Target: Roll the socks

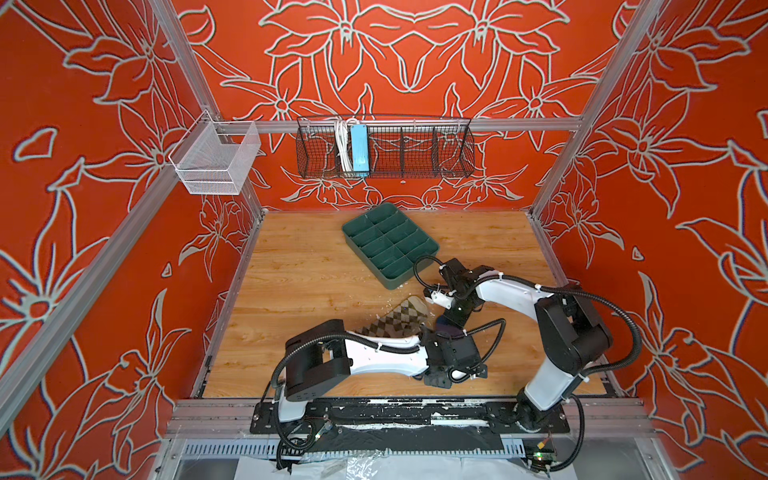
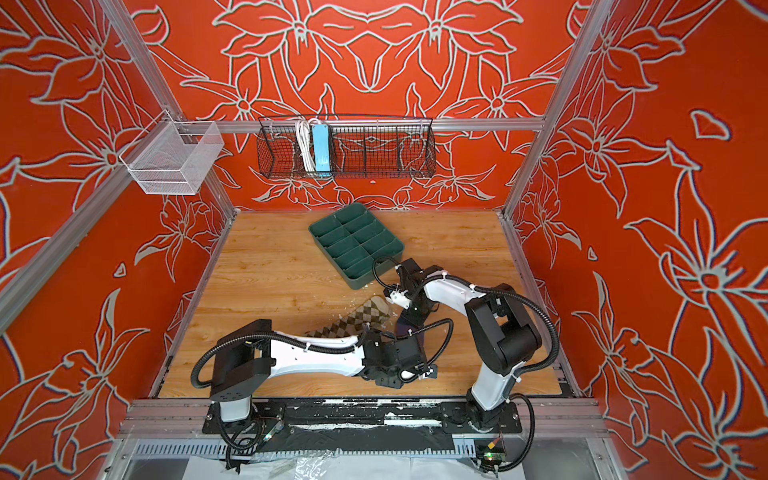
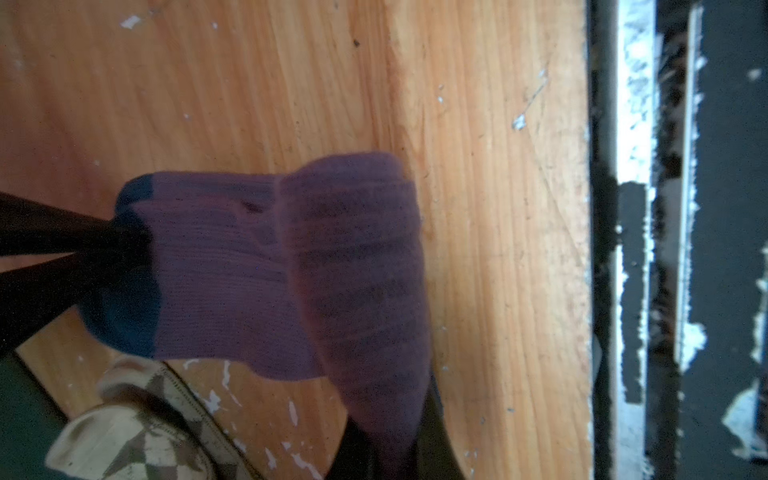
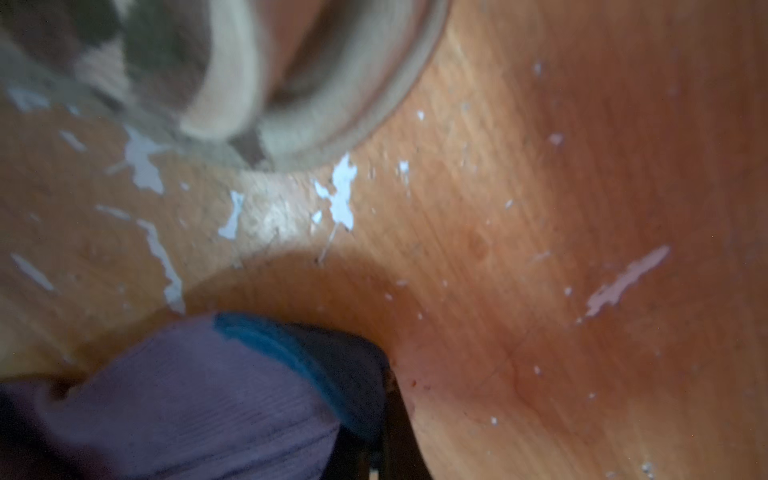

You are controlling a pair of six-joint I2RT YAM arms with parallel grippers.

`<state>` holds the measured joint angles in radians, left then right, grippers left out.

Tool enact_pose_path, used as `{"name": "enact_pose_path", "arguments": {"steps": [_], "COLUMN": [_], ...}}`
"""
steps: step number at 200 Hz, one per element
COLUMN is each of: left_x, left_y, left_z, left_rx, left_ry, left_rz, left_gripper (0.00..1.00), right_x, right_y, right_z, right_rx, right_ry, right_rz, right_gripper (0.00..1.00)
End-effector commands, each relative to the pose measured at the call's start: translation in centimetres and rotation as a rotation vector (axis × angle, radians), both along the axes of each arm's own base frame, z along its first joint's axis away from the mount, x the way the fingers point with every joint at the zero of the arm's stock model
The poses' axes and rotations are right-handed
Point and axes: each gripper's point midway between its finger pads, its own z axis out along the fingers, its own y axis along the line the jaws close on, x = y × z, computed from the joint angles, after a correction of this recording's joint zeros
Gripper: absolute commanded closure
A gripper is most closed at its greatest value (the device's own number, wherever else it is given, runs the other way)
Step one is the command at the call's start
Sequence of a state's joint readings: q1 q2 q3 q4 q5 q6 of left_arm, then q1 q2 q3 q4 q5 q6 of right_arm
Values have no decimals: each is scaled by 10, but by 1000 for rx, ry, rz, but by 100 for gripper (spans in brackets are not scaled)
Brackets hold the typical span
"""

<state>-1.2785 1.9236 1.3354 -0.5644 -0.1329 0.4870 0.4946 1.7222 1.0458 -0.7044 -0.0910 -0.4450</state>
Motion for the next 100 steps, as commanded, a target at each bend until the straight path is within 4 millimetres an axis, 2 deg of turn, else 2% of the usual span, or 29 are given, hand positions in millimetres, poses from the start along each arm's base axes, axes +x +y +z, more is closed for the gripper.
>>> {"name": "enact_pose_path", "arguments": {"steps": [1,17,33,39,54,69,89,100], "left_x": [-24,-23,-27,-21,-17,-14,-13,-13], "left_y": [19,21,23,27,29,32,36,37], "left_z": [-24,-31,-38,-40,-44,-48,-51,-51], "left_rx": [121,153,194,204,219,226,232,231], "left_ry": [210,307,384,421,477,520,565,592], "left_rz": [15,68,106,141,197,240,269,269], "left_gripper": [100,100,100,100,100,100,100,100], "right_x": [21,29,40,46,59,70,76,79], "right_y": [13,15,20,22,27,28,23,12], "right_z": [-1,6,22,33,63,96,142,167], "right_rx": [36,48,97,128,212,269,326,340], "right_ry": [-71,-114,-183,-221,-312,-412,-525,-599], "right_rz": [-7,-13,-40,-55,-85,-105,-126,-165], "right_gripper": [99,95,77,73,66,54,50,48]}}
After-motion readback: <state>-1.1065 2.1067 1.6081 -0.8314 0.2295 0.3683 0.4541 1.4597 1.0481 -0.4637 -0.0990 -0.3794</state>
